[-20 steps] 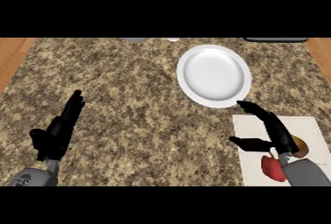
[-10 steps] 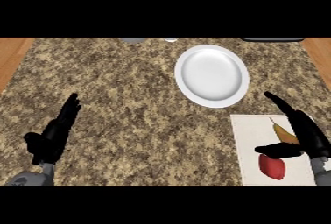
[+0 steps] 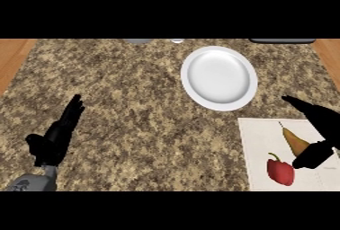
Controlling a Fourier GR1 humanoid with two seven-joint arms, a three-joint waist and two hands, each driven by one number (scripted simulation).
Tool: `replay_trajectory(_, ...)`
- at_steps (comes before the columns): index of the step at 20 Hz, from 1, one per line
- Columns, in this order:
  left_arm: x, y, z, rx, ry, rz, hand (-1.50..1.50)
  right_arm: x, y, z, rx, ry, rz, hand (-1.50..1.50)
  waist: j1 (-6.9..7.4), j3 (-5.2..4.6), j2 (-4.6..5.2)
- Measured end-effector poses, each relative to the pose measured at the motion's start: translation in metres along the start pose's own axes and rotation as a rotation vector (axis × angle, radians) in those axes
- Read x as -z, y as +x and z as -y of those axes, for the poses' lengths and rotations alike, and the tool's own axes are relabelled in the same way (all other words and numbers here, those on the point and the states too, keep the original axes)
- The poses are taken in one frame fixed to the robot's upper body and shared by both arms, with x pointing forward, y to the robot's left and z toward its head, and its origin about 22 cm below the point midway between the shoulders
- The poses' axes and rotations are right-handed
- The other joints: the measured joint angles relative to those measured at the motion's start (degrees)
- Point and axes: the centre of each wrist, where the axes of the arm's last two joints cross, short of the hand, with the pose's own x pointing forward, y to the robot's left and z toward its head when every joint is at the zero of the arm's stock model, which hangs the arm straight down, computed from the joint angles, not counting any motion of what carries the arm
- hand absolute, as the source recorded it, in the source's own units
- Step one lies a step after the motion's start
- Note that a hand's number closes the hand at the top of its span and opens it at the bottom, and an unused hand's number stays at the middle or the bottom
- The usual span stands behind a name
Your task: Pick the pear from the placemat and place it in the plate
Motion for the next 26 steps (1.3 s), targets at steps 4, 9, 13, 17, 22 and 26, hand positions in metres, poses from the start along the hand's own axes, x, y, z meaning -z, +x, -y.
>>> replay_trajectory(4, -0.004, -0.009, 0.001, -0.007, 0.002, -0.001, 0.00, 0.004, 0.002, 0.004, -0.034, 0.081, -0.074, -1.50, -0.07, 0.05, 0.03)
replay_trajectory(9, -0.001, -0.003, -0.003, -0.001, 0.005, 0.002, 0.00, 0.014, 0.012, 0.002, -0.096, 0.128, -0.159, -1.50, 0.00, 0.07, 0.03)
replay_trajectory(13, -0.003, 0.002, -0.003, -0.002, 0.007, 0.007, 0.00, 0.017, 0.010, 0.002, -0.156, 0.167, -0.215, -1.50, -0.09, 0.09, 0.02)
replay_trajectory(17, -0.001, 0.004, 0.001, -0.005, 0.002, 0.004, 0.00, 0.031, 0.002, -0.001, -0.190, 0.205, -0.248, -1.50, 0.00, 0.09, 0.05)
replay_trajectory(22, -0.003, 0.001, 0.000, -0.004, 0.005, 0.004, 0.00, 0.042, -0.004, -0.020, -0.204, 0.234, -0.264, -1.50, -0.04, 0.11, 0.05)
replay_trajectory(26, 0.000, 0.002, -0.001, -0.006, 0.008, -0.004, 0.00, 0.049, -0.010, -0.031, -0.232, 0.246, -0.275, -1.50, -0.10, 0.11, 0.05)
